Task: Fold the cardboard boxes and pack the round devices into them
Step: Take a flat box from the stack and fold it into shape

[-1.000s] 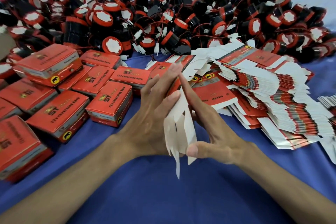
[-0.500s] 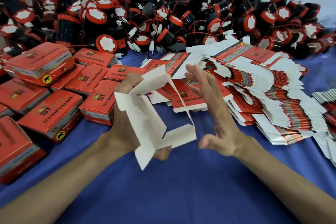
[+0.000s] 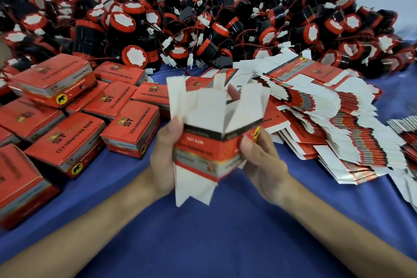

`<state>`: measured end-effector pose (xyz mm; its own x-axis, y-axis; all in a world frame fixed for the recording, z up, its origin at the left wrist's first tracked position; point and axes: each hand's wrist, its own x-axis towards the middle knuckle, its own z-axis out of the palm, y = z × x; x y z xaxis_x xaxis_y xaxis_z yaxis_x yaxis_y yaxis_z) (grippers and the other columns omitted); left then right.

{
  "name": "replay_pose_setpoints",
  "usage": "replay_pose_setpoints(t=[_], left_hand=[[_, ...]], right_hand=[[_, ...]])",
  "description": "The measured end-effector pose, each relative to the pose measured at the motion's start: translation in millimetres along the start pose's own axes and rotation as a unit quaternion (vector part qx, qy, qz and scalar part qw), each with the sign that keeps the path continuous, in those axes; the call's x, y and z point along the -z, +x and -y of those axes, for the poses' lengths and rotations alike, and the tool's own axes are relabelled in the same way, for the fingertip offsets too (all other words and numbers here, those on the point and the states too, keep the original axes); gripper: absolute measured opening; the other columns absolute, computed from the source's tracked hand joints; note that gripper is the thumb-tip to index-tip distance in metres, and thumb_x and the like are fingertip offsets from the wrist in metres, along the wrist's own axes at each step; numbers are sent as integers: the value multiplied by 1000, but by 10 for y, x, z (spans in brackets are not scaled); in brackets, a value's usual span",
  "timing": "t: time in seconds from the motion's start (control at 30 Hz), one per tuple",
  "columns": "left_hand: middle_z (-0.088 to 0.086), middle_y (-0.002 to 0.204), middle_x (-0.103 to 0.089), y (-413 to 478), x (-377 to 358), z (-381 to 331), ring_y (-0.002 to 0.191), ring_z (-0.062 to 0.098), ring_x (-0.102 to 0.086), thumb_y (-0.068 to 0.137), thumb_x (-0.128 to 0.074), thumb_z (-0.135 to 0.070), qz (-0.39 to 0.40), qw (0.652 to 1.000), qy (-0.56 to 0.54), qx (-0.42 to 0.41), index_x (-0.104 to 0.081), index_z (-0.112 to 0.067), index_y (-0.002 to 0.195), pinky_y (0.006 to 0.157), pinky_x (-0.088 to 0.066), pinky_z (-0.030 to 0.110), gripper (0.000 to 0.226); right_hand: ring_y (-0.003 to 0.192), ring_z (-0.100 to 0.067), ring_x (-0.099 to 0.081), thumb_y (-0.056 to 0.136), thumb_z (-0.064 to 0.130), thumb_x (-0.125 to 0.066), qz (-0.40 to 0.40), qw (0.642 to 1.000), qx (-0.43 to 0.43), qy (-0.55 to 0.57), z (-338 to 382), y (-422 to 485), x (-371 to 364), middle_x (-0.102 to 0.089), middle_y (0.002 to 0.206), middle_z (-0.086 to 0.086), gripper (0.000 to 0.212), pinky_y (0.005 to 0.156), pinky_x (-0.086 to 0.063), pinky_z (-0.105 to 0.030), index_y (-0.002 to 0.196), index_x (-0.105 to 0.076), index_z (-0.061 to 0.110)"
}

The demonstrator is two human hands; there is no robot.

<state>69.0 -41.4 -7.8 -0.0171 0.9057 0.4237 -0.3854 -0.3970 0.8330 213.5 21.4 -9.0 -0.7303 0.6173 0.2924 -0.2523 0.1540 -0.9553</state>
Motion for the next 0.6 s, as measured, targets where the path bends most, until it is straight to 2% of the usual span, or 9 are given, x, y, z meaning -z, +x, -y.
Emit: replay_pose_setpoints(t=[0.03, 0.13, 0.2, 0.27, 0.3, 0.4, 0.5, 0.53, 0.6], left_hand=[[-3, 118, -69, -9, 56, -17, 109, 12, -64, 96, -43, -50, -28, 999, 23, -5, -64, -22, 122, 93, -52, 29, 44], [-12, 115, -67, 106, 128, -57, 109, 8, -62, 94, -50, -50, -186, 962, 196, -30, -56, -27, 122, 91, -52, 33, 37], [-18, 122, -59, 134, 139, -37, 116, 2, -57, 90, -51, -56, -221, 946, 229, -59, -38, -27, 138, 92, -49, 22, 57], [-12, 132, -47, 103, 141, -7, 122, -1, -51, 76, -56, -73, -205, 942, 252, -78, -21, -26, 144, 94, -45, 18, 90], [-9, 136, -43, 90, 140, 18, 124, -2, -49, 75, -60, -71, -183, 942, 269, -84, -17, -25, 144, 95, -45, 16, 93], [-7, 143, -38, 82, 50, 6, 131, 2, -44, 75, -66, -64, -130, 941, 300, -85, -21, -27, 142, 97, -45, 19, 89], [-6, 132, -45, 63, 18, -11, 118, -1, -55, 76, -72, -45, -76, 954, 279, -83, -26, -29, 135, 85, -50, 15, 77], [-4, 126, -47, 61, 6, -20, 112, -4, -57, 76, -71, -38, -71, 955, 276, -82, -30, -28, 130, 81, -50, 12, 68], [-2, 117, -48, 45, -4, -28, 104, -7, -59, 79, -68, -42, -85, 953, 277, -85, -35, -26, 121, 76, -49, 9, 56]], right_hand=[[96, -2, -67, 69, 60, -76, -7, 1000, 7, 11, 17, 1, 2, -71, 98, 18, 33, 79, -52, -18, 98, -67, 46], [95, -5, -68, 75, 31, -78, -104, 993, 18, 46, 36, 21, -20, -73, 96, 14, 39, 77, -53, -18, 109, -60, 28], [96, 0, -67, 83, 16, -64, -126, 991, 48, -8, 36, 35, -63, -71, 98, 20, 36, 77, -51, -14, 116, -50, 24], [100, 1, -65, 86, 15, -58, -119, 990, 58, -50, 16, 28, -82, -68, 102, 24, 38, 79, -50, -13, 120, -46, 24], [102, 0, -65, 87, 15, -58, -116, 989, 63, -64, 14, 20, -79, -68, 105, 23, 40, 80, -50, -13, 123, -44, 23], [107, -8, -64, 89, 18, -63, -102, 987, 76, -96, 17, 26, -72, -66, 112, 14, 55, 83, -52, -18, 136, -36, 12], [114, -17, -62, 87, 30, -63, -71, 988, 73, -115, 4, 26, -107, -58, 129, -3, 86, 90, -53, -31, 150, -10, 6], [119, -17, -59, 87, 33, -62, -57, 989, 67, -115, -18, 19, -103, -52, 136, -4, 93, 95, -52, -35, 152, 1, 12], [133, -16, -46, 90, 47, -58, -34, 993, 57, -100, -34, -9, -89, -39, 149, 3, 93, 105, -45, -37, 152, 8, 28]])
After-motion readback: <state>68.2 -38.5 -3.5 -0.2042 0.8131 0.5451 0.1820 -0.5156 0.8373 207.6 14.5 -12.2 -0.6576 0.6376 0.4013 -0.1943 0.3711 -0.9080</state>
